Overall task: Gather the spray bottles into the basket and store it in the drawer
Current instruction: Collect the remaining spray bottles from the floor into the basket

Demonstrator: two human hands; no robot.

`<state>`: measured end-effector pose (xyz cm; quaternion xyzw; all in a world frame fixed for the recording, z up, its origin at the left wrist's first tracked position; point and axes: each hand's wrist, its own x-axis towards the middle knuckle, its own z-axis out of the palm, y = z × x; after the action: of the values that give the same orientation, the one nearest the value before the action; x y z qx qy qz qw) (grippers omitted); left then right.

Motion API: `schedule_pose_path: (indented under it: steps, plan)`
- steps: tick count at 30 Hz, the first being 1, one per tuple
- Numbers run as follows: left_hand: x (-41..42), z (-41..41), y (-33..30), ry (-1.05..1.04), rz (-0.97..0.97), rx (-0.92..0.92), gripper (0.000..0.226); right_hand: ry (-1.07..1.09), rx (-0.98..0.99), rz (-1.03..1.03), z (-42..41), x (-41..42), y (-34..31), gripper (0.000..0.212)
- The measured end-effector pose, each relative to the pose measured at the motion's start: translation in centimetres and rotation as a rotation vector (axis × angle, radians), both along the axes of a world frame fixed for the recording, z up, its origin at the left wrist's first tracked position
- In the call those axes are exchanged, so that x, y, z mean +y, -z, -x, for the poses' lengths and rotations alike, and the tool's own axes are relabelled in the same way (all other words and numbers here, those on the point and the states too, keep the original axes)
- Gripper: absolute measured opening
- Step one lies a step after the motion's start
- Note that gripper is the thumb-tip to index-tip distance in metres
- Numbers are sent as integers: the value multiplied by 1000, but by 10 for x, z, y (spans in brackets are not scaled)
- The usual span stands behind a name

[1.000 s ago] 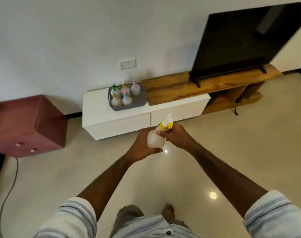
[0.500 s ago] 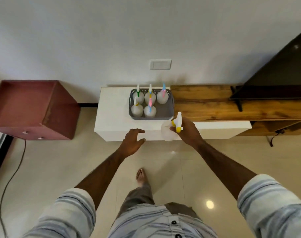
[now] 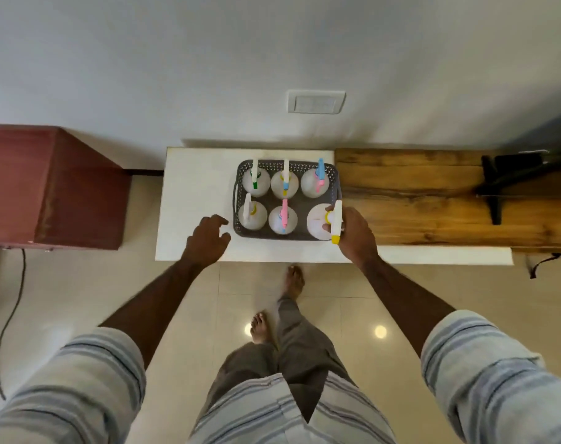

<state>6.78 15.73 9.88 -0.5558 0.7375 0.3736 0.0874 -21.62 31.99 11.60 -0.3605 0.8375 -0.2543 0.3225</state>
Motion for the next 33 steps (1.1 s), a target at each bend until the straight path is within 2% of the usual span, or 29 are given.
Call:
schedule_pose_path:
  steps: [7, 10, 20, 28, 31, 33]
  plan:
    - [-42, 27, 69, -138, -196, 41, 57, -2, -28, -79, 29, -33, 72, 44]
    - [-45, 32, 91, -81, -242, 45, 67, -15, -61, -64, 30, -40, 93, 42]
    - [-38, 21, 142, 193, -164, -44, 76, -17, -25, -58, 14, -51, 134, 45]
    - [-37, 6, 144, 327, -32, -37, 77, -49, 88, -35, 15, -40, 139, 48]
    - [-35, -4, 141, 377, 34, -69, 72, 90, 111, -45, 3, -31, 137, 53]
    - [-32, -8, 138, 460, 50, -91, 64, 263, 118, -33, -11, -18, 133, 56]
